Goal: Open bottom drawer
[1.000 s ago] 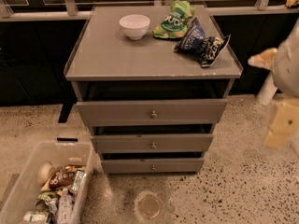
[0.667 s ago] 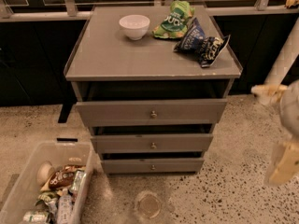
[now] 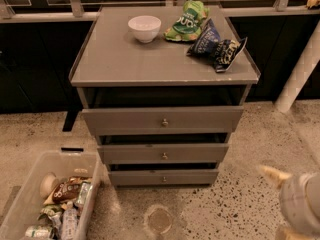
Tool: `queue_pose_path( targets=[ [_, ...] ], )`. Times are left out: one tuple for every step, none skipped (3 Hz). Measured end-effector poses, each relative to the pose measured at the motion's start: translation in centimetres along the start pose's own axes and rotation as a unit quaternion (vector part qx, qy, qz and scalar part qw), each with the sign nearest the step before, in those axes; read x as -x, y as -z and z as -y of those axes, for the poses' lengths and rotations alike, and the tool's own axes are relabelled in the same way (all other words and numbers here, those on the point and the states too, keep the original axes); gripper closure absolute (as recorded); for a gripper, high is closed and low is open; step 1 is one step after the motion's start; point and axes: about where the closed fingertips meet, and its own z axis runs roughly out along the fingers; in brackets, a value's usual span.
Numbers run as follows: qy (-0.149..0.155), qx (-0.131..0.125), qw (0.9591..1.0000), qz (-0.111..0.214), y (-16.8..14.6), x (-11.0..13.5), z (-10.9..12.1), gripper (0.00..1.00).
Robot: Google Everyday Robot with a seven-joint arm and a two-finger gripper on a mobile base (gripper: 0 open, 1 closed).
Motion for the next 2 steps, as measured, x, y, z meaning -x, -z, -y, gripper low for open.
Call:
queue_pose_path(
  targets=[
    [-0.019, 0.046, 0.9988, -0.005, -8.2, -2.1, -5.6, 0.0],
    [-0.043, 0.106, 0.9934, -0.008, -17.2, -3.8, -12.5, 0.0]
  ],
)
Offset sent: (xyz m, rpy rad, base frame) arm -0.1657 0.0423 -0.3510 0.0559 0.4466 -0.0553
